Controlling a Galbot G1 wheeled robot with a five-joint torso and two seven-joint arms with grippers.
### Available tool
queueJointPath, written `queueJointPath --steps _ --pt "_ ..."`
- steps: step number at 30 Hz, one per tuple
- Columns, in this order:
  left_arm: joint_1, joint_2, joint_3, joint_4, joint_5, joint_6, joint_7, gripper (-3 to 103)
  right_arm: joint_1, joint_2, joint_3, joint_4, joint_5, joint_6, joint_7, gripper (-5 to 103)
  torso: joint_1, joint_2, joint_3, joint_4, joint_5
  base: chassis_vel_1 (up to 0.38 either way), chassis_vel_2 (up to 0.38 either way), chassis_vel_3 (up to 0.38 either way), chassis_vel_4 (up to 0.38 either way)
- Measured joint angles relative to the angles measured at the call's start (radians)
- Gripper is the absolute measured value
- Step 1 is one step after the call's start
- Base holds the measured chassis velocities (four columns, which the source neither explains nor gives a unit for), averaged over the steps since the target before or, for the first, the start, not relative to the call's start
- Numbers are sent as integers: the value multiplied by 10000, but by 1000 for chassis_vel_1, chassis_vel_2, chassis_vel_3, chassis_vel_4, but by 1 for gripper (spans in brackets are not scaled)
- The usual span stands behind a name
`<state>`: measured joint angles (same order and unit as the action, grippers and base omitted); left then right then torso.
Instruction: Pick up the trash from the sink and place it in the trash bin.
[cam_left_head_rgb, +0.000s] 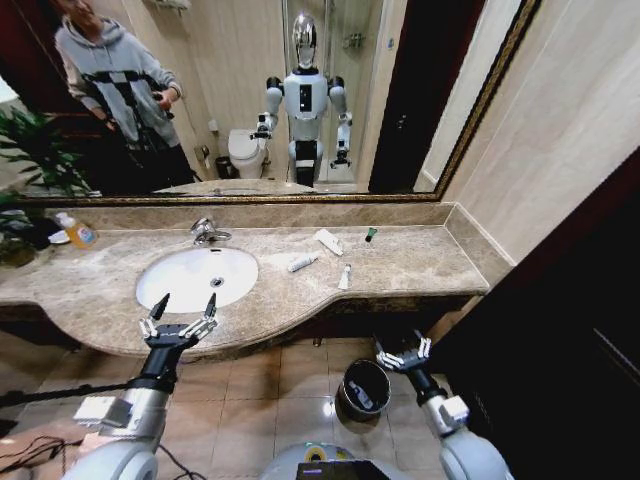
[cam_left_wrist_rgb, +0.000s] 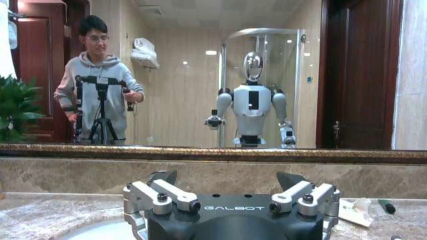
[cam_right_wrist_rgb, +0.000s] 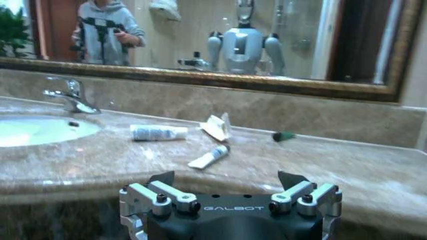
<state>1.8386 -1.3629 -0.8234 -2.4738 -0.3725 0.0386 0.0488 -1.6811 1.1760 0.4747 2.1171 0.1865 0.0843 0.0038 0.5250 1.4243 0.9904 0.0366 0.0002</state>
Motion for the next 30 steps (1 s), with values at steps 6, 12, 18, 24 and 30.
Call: queueJointPath --steps 6,12,18,24,30 --pt "0 0 1 0 0 0 0 100 1684 -749 -880 -157 249 -1016 -10 100 1 -1 1 3 -2 0 0 0 0" --pt "0 0 0 0 0 0 1 100 3210 -1353 -1888 -687 213 -1768 -10 100 0 -1 1 1 -2 0 0 0 0" --pt "1 0 0 0 0 0 1 100 4963 -1505 -2974 -1503 488 -2340 238 100 1 -2 1 1 0 0 0 0 0" --pt "0 -1 0 0 0 0 0 100 6592 -1210 -3812 -2943 721 -2496 771 100 2 -2 1 3 -3 0 0 0 0" --pt "0 0 1 0 0 0 2 100 7236 -789 -4254 -4080 717 -2497 1172 100 1 -2 1 1 -2 0 0 0 0"
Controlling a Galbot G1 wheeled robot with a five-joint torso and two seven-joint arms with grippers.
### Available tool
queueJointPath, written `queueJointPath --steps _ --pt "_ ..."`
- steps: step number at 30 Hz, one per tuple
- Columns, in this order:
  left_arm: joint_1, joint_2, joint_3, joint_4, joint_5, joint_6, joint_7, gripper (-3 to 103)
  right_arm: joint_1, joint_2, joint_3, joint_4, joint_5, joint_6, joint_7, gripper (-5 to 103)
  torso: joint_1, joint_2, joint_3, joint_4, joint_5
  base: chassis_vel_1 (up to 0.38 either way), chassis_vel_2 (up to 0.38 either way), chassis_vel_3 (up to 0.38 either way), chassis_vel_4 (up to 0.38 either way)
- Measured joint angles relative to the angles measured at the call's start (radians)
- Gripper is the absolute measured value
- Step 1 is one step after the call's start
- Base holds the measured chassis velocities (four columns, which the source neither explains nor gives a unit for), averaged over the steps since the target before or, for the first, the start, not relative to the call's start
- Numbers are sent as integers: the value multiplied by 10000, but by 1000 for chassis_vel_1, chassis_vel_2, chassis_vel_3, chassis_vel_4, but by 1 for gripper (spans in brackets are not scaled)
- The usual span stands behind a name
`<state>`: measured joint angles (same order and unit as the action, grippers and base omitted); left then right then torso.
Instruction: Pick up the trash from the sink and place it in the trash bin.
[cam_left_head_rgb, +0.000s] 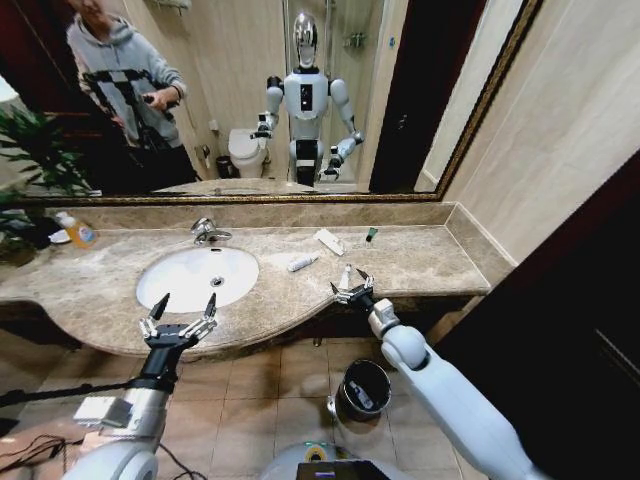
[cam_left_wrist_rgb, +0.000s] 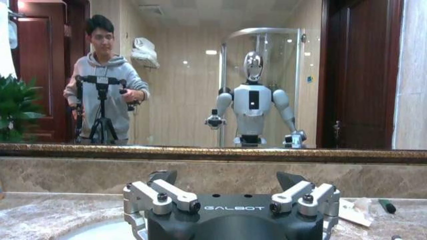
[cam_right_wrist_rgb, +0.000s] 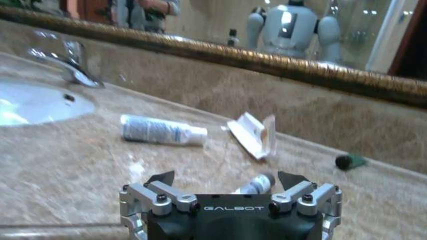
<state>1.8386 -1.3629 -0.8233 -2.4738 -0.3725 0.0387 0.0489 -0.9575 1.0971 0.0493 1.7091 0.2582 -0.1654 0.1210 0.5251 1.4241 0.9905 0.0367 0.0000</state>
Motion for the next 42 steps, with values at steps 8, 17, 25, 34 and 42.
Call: queueJointPath --steps 8,17,25,34,42 --pt "0 0 -1 0 0 0 0 100 433 371 -36 -923 -189 75 78 95 0 0 0 1 0 0 0 0 0" --pt "0 0 -1 0 0 0 0 100 413 392 49 -1029 -101 113 47 59 0 0 -1 0 0 0 0 0 0" --pt "0 0 0 0 0 0 0 100 314 394 136 -974 -28 115 34 32 -1 0 -1 0 0 0 0 0 0" --pt "0 0 -1 -1 0 0 0 100 209 375 250 -846 6 138 20 5 -2 2 -1 1 0 0 0 0 0" --pt "0 0 -1 0 0 0 -1 100 -1 314 405 -635 20 139 6 1 -1 2 -1 0 1 0 0 0 0"
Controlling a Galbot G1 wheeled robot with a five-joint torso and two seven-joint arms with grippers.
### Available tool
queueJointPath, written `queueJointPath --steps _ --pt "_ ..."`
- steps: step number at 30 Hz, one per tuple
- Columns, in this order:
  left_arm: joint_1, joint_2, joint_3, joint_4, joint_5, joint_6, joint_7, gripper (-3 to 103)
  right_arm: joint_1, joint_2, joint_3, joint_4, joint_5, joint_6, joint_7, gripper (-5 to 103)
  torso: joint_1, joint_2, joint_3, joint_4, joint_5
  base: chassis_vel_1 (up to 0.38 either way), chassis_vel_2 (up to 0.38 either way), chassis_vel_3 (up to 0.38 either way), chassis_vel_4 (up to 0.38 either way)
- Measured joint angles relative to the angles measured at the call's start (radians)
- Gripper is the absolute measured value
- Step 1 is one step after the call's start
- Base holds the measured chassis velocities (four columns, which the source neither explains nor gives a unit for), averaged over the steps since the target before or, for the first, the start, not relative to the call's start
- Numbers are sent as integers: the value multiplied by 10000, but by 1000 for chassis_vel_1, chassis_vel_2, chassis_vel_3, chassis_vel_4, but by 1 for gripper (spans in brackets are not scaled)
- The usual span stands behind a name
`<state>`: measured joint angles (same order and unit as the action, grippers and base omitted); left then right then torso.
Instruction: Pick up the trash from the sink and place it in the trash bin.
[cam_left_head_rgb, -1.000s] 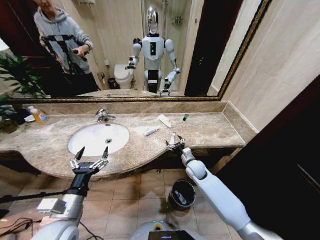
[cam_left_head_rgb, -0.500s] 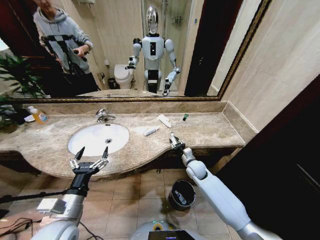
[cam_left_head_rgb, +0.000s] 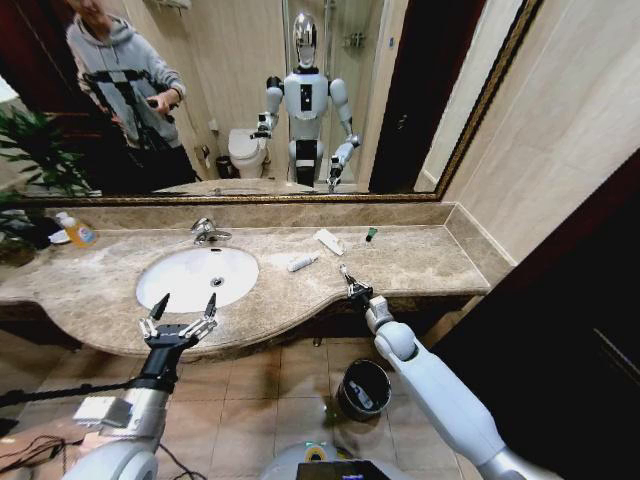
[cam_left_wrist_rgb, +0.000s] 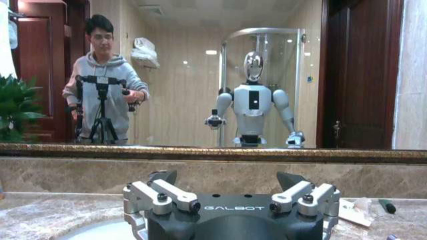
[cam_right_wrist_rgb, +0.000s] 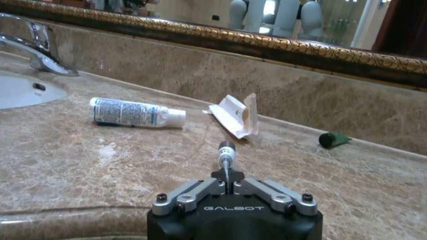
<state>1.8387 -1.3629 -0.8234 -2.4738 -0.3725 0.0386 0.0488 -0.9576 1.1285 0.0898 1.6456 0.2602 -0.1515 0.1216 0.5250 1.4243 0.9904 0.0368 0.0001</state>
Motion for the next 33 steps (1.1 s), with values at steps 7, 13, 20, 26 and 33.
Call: queueJointPath --steps 7,13,20,26,33 --pt "0 0 0 0 0 1 0 100 -765 -314 703 903 121 303 -226 1 0 0 0 1 0 0 0 0 0" --pt "0 0 0 0 0 0 0 100 -2347 -765 1580 2190 175 1199 -523 1 0 0 -1 0 1 0 0 0 0" --pt "0 0 0 0 0 0 0 100 -4039 -644 2123 2872 -72 2256 -546 1 -1 0 -1 -1 -1 0 0 0 0" --pt "0 0 0 0 0 0 0 100 -5521 70 2516 2579 -893 3487 -241 1 0 0 -1 0 0 0 0 0 0" --pt "0 0 0 0 0 0 0 100 -6497 482 2780 1993 -1510 4080 -91 1 -1 0 -1 -1 -3 0 0 0 0"
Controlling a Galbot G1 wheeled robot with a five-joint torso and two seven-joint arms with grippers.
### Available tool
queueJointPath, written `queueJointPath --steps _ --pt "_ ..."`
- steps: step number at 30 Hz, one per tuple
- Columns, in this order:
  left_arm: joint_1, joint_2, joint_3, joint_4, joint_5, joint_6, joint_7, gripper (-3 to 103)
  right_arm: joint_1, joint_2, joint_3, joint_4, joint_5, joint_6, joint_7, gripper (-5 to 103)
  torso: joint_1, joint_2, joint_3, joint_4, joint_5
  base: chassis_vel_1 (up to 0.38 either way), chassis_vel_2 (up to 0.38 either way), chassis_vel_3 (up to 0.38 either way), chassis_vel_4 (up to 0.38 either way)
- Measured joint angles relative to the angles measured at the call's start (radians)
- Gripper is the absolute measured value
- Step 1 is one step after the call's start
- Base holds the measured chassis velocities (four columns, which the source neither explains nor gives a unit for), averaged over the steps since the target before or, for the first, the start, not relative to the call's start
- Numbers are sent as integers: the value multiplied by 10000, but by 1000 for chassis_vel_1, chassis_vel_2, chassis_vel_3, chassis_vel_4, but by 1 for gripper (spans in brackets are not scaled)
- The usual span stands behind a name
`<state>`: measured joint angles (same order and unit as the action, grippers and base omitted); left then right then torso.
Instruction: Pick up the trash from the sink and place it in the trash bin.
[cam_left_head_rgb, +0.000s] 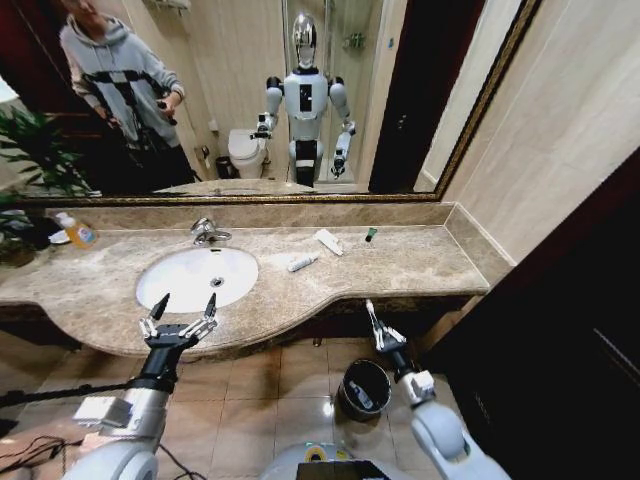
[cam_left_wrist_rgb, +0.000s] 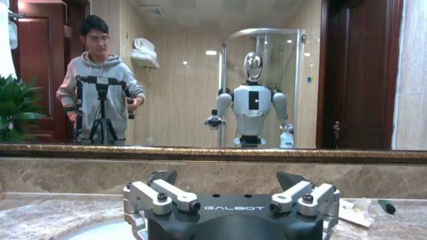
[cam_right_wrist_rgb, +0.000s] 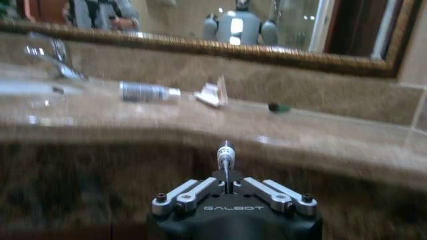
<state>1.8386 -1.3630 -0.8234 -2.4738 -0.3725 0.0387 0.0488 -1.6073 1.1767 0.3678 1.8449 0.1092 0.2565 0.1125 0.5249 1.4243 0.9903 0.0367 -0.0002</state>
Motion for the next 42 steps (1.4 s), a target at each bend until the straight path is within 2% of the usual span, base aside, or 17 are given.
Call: queueJointPath --steps 7,8,11,14,20,24,28,37,42 --pt "0 0 0 0 0 0 0 100 -102 331 -138 -1746 -535 560 -71 1 2 0 1 0 3 0 0 0 0" --pt "0 0 0 0 0 0 0 100 94 439 -236 -2552 -634 635 -177 1 2 0 1 0 3 0 0 0 0" --pt "0 0 0 0 0 0 0 100 379 476 -366 -3464 -761 415 -513 1 2 -1 1 1 3 0 0 0 0" --pt "0 0 0 0 0 0 0 100 847 500 -606 -4415 -730 -414 -1117 1 1 -2 1 0 0 0 0 0 0" --pt "0 0 0 0 0 0 0 100 1497 811 -718 -5488 -1101 -651 -1391 1 2 -2 2 1 2 0 0 0 0" --pt "0 0 0 -1 0 0 0 100 2295 1051 -897 -6807 -1820 -910 -2129 1 2 -2 2 1 0 0 0 0 0" --pt "0 0 0 0 0 0 0 100 2939 1330 -917 -7920 -2309 -912 -2398 1 2 -2 2 1 2 0 0 0 0" --pt "0 0 0 0 0 0 0 100 4731 2013 -810 -10505 -3114 -740 -2424 1 2 -2 2 1 3 0 0 0 0" --pt "0 0 0 0 0 0 0 100 5243 2124 -732 -11297 -3464 -722 -2297 1 2 -2 2 1 0 0 0 0 0"
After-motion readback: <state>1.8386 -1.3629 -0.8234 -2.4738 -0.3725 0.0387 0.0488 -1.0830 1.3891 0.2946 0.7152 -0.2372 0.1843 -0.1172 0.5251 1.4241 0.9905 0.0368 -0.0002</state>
